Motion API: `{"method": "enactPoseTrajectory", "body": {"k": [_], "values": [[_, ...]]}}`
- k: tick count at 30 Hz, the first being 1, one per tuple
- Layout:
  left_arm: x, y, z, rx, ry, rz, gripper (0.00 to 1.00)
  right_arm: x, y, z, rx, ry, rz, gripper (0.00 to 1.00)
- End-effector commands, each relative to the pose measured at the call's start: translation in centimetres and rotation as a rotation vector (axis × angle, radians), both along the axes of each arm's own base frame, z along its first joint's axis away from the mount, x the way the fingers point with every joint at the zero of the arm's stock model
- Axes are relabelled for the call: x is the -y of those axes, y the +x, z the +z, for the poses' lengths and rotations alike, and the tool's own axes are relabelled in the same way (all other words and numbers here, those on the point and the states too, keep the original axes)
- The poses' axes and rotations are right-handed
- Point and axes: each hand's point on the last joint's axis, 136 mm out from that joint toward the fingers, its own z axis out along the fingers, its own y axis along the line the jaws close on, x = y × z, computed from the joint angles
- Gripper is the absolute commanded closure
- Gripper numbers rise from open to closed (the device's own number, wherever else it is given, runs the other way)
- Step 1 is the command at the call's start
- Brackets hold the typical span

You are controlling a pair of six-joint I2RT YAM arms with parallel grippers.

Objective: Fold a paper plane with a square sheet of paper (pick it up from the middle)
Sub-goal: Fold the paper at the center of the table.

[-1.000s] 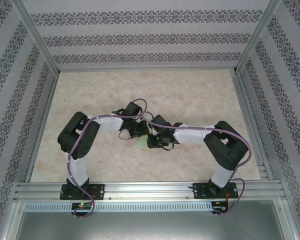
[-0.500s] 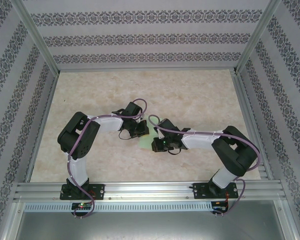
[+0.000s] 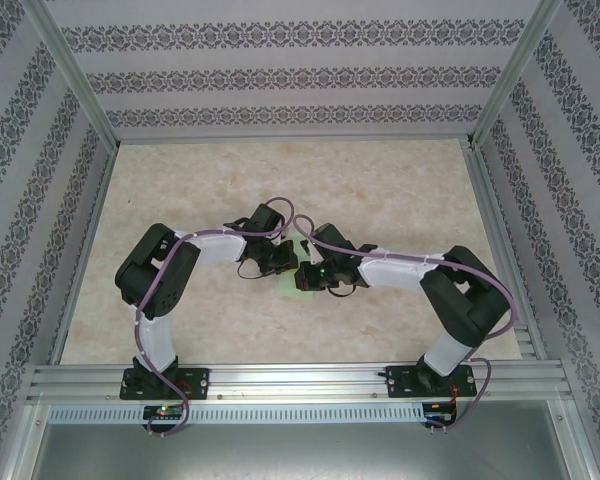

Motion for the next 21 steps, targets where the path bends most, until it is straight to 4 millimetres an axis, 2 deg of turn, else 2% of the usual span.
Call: {"method": "enactPoseTrajectory", "body": {"k": [1, 7, 15, 21], "values": [[-4.0, -4.3, -6.3, -0.164, 0.221, 0.016, 0.95, 0.0, 1.1, -0.4, 0.01, -0.011, -0.012, 0.95], [-4.2, -4.4, -6.5, -0.166, 0.231, 0.02, 0.95, 1.2, 0.6, -2.0, -0.029, -0.037, -0.019, 0.95], [-4.5, -4.4, -6.7, -0.166, 0.247, 0.028, 0.95, 3.7, -3.1, -5.0, -0.129, -0.096, 0.025, 0.95], [-4.6, -4.5, -6.9, -0.168, 0.253, 0.029, 0.95, 5.3, -6.3, -4.9, -0.168, -0.113, 0.103, 0.95]]}}
